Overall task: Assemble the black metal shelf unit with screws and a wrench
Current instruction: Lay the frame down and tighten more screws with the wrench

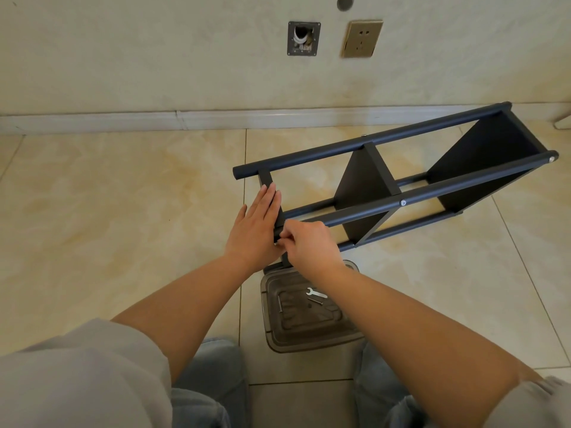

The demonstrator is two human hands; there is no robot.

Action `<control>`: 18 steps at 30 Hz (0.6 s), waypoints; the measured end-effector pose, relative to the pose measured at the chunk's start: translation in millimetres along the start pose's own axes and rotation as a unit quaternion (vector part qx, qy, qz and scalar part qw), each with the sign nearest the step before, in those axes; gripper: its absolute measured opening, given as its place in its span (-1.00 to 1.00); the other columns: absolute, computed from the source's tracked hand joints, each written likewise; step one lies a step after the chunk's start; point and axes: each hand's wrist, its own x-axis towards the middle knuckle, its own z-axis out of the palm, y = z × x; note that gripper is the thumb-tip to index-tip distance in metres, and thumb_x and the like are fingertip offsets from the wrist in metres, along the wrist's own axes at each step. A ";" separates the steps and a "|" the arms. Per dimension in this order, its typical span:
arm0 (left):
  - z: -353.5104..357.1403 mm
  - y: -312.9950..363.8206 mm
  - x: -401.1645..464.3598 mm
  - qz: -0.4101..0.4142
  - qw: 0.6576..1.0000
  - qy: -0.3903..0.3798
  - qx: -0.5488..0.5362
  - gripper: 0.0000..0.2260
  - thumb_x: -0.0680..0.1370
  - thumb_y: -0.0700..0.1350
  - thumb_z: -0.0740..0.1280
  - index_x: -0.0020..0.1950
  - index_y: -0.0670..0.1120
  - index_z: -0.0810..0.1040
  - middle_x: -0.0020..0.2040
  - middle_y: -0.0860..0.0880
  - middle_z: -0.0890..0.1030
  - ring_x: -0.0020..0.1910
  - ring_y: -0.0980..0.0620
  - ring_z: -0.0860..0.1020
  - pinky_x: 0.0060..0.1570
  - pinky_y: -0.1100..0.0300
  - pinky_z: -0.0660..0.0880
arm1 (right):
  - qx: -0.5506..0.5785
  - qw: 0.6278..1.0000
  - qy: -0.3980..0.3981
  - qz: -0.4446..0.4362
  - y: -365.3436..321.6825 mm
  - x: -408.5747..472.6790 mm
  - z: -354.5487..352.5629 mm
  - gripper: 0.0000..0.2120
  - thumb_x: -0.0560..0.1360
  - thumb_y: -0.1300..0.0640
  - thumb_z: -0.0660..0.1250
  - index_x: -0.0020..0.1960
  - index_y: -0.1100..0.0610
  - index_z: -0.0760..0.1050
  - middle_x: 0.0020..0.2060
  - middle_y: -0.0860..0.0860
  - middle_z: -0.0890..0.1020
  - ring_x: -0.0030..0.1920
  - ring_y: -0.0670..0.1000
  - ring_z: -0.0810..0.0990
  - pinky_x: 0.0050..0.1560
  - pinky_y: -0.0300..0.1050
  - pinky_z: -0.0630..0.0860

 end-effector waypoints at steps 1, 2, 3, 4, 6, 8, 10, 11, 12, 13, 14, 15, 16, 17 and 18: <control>0.6 -0.3 -0.6 0.001 1.000 -0.001 0.002 -0.22 0.55 0.12 0.22 0.55 -0.07 -0.23 0.54 0.02 -0.27 0.50 0.08 -0.28 0.50 0.01 -0.07 | -0.032 0.999 -0.012 -0.034 0.4 -0.2 -1.1 -0.86 0.60 0.16 0.19 0.12 0.14 0.47 -0.04 0.07 0.61 -0.04 0.05 0.56 -0.03 -0.11 0.53; 1.0 -0.6 -0.8 0.001 1.000 -0.003 0.005 -0.20 0.54 0.14 0.24 0.55 -0.07 -0.23 0.54 0.02 -0.27 0.50 0.07 -0.28 0.50 0.01 -0.07 | -0.065 0.995 -0.022 -0.077 2.7 0.3 -0.6 -0.84 0.60 0.20 0.19 0.15 0.15 0.45 -0.02 0.08 0.60 -0.02 0.06 0.56 -0.02 -0.11 0.51; 1.2 -0.5 -0.4 0.000 1.000 -0.005 0.007 -0.19 0.54 0.15 0.25 0.55 -0.07 -0.23 0.54 0.02 -0.27 0.50 0.07 -0.29 0.50 0.01 -0.07 | -0.083 0.992 -0.027 -0.095 5.5 0.9 0.7 -0.83 0.59 0.21 0.19 0.17 0.16 0.44 -0.01 0.08 0.60 0.00 0.07 0.56 -0.01 -0.11 0.50; 0.9 -0.4 0.1 -0.002 1.000 -0.006 0.007 -0.19 0.54 0.15 0.25 0.55 -0.07 -0.23 0.54 0.02 -0.28 0.50 0.07 -0.29 0.50 0.00 -0.07 | -0.085 0.992 -0.026 -0.087 5.1 0.8 1.3 -0.84 0.60 0.19 0.19 0.16 0.15 0.43 -0.01 0.07 0.60 0.00 0.06 0.57 0.00 -0.11 0.51; 0.0 0.0 0.8 -0.003 1.000 -0.004 0.005 -0.21 0.55 0.12 0.23 0.54 -0.07 -0.23 0.54 0.02 -0.28 0.50 0.08 -0.29 0.50 -0.01 -0.06 | -0.026 1.000 -0.001 -0.016 1.4 1.5 1.1 -0.84 0.60 0.12 0.20 0.14 0.13 0.46 -0.03 0.04 0.61 -0.01 0.04 0.58 0.01 -0.10 0.55; -0.5 0.8 0.9 -0.004 1.000 -0.002 0.004 -0.23 0.55 0.10 0.22 0.55 -0.07 -0.23 0.54 0.02 -0.27 0.50 0.07 -0.29 0.50 -0.01 -0.05 | 0.026 0.999 0.016 0.027 -0.5 1.9 2.5 -0.83 0.59 0.08 0.22 0.12 0.12 0.48 -0.03 0.03 0.61 -0.03 0.02 0.58 0.01 -0.11 0.56; -0.7 1.0 0.5 -0.004 1.000 -0.003 0.005 -0.22 0.55 0.11 0.22 0.54 -0.07 -0.23 0.54 0.02 -0.27 0.50 0.07 -0.28 0.50 -0.01 -0.06 | -0.013 1.000 0.001 -0.007 0.5 0.3 -0.8 -0.83 0.60 0.11 0.21 0.15 0.12 0.45 0.00 0.05 0.61 -0.02 0.02 0.57 0.01 -0.13 0.53; -0.6 0.7 0.2 -0.003 1.000 -0.003 0.007 -0.22 0.56 0.13 0.21 0.54 -0.07 -0.23 0.54 0.01 -0.27 0.51 0.06 -0.28 0.50 0.00 -0.06 | -0.047 0.998 -0.016 -0.045 0.5 0.4 -3.4 -0.83 0.60 0.14 0.20 0.18 0.14 0.43 0.03 0.07 0.60 0.01 0.04 0.56 0.03 -0.13 0.50; -0.5 0.7 -0.2 -0.002 1.000 -0.006 0.007 -0.22 0.56 0.14 0.21 0.54 -0.08 -0.24 0.54 0.01 -0.28 0.51 0.06 -0.28 0.50 0.00 -0.06 | -0.069 0.993 -0.035 -0.087 0.7 -0.1 -5.7 -0.80 0.60 0.18 0.19 0.21 0.16 0.40 0.07 0.09 0.59 0.04 0.05 0.54 0.05 -0.12 0.48; -0.4 0.7 -0.5 -0.001 1.000 -0.008 0.008 -0.23 0.56 0.14 0.20 0.54 -0.08 -0.24 0.54 0.01 -0.28 0.51 0.05 -0.28 0.50 0.00 -0.05 | -0.099 0.985 -0.050 -0.133 2.5 -0.8 -7.0 -0.78 0.60 0.21 0.18 0.24 0.19 0.38 0.09 0.11 0.58 0.07 0.07 0.52 0.08 -0.11 0.47; -0.1 0.5 -0.6 0.001 1.000 -0.008 0.009 -0.23 0.56 0.14 0.19 0.54 -0.08 -0.24 0.54 0.01 -0.28 0.51 0.05 -0.28 0.50 0.00 -0.05 | -0.117 0.980 -0.053 -0.154 3.6 -0.6 -8.0 -0.76 0.59 0.23 0.19 0.25 0.20 0.37 0.11 0.13 0.57 0.09 0.08 0.51 0.09 -0.10 0.47; -0.2 0.4 -0.6 0.001 1.000 -0.008 0.010 -0.23 0.56 0.14 0.19 0.54 -0.08 -0.24 0.54 0.01 -0.28 0.51 0.05 -0.28 0.50 0.00 -0.04 | -0.137 0.976 -0.045 -0.161 4.2 1.2 -7.2 -0.76 0.59 0.23 0.20 0.25 0.21 0.38 0.10 0.14 0.57 0.08 0.09 0.51 0.08 -0.10 0.47; -0.1 0.6 -0.5 0.001 1.000 -0.006 0.010 -0.22 0.56 0.14 0.20 0.54 -0.08 -0.24 0.54 0.01 -0.28 0.51 0.05 -0.27 0.50 0.00 -0.03 | -0.138 0.976 -0.034 -0.167 4.7 1.7 -5.6 -0.76 0.57 0.24 0.23 0.23 0.23 0.40 0.07 0.15 0.58 0.05 0.10 0.52 0.06 -0.09 0.49; -0.3 0.4 -0.2 0.000 1.000 -0.006 0.010 -0.22 0.56 0.14 0.20 0.54 -0.08 -0.24 0.54 0.00 -0.27 0.51 0.05 -0.27 0.50 -0.01 -0.03 | -0.143 0.974 -0.032 -0.174 4.0 0.7 -5.1 -0.76 0.52 0.27 0.31 0.17 0.25 0.45 0.00 0.16 0.61 -0.02 0.10 0.55 -0.02 -0.09 0.52; 0.0 0.7 0.4 0.000 1.000 -0.006 0.011 -0.23 0.56 0.14 0.20 0.54 -0.08 -0.24 0.55 0.00 -0.27 0.51 0.05 -0.27 0.50 0.00 -0.03 | -0.137 0.974 -0.024 -0.178 4.4 -1.3 -5.4 -0.75 0.41 0.30 0.44 0.07 0.25 0.51 -0.12 0.16 0.63 -0.15 0.10 0.58 -0.15 -0.11 0.55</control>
